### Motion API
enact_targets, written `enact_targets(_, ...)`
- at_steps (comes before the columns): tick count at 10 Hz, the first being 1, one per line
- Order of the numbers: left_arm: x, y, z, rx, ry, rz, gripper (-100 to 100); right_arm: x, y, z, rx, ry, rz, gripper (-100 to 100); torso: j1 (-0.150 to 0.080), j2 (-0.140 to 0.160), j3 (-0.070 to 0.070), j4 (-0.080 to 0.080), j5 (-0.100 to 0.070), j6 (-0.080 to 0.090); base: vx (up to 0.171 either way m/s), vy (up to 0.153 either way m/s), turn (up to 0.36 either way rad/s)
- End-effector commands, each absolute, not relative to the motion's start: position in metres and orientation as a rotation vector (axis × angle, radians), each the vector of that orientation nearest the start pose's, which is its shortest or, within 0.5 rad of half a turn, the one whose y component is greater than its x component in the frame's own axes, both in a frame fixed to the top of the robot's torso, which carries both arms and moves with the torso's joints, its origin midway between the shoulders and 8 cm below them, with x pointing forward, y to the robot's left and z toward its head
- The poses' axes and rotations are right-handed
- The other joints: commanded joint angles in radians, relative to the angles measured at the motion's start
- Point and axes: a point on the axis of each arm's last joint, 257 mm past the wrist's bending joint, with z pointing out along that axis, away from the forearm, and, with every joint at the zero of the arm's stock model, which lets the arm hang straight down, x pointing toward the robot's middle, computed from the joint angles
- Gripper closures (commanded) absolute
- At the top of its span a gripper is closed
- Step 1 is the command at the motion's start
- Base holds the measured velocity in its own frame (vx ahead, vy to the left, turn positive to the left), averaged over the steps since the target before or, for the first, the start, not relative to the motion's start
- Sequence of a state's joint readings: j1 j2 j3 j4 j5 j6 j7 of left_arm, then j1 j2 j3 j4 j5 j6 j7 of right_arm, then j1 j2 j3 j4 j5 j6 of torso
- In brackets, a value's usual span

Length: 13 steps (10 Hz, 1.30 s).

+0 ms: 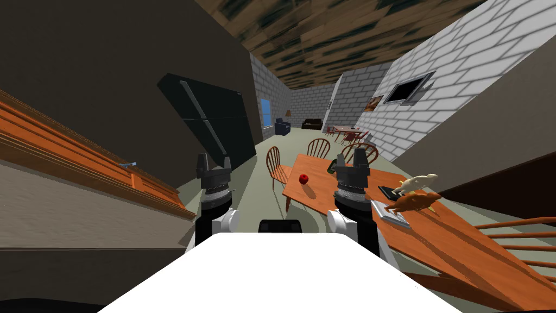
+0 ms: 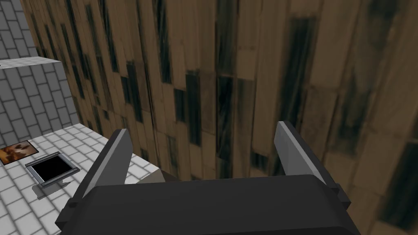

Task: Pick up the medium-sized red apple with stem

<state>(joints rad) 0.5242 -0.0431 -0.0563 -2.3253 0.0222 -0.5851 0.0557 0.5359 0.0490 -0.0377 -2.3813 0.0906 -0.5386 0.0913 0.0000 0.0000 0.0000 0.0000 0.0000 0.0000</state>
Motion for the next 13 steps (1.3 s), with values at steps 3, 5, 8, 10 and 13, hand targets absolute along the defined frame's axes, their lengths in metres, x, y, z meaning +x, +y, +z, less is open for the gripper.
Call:
enact_targets(3, 0.319, 0.268, 0.052, -0.638, 0.468, -1.435, 0, 0.323, -0.267, 0.038, 0.462, 0.7, 1.122, -100, 0.001, -0.001, 0.0, 0.0, 0.0, 0.0, 0.012, 0.025, 0.024)
enact_targets(5, 0.319, 0.268, 0.052, -0.638, 0.468, -1.435, 0, 0.327, -0.262, 0.024, 0.445, 0.756, 1.119, -100, 0.003, -0.001, -0.001, 0.0, 0.001, 0.0, 0.025, 0.046, 0.03)
enact_targets(8, 0.319, 0.268, 0.052, -0.638, 0.468, -1.435, 0, 0.336, -0.253, -0.029, 0.43, 0.918, 1.094, -100, 0.003, -0.002, -0.001, 0.0, 0.001, 0.0, 0.026, 0.052, 0.058)
enact_targets(10, 0.319, 0.268, 0.052, -0.638, 0.468, -1.435, 0, 0.338, -0.253, -0.056, 0.434, 0.988, 1.079, -100, 0.003, -0.002, -0.001, 0.0, 0.001, 0.0, 0.022, 0.048, 0.034)
enact_targets(13, 0.319, 0.268, 0.052, -0.638, 0.468, -1.435, 0, 0.338, -0.255, -0.09, 0.452, 1.068, 1.058, -100, 0.003, 0.0, 0.0, 0.0, 0.001, 0.0, 0.008, 0.038, 0.037)
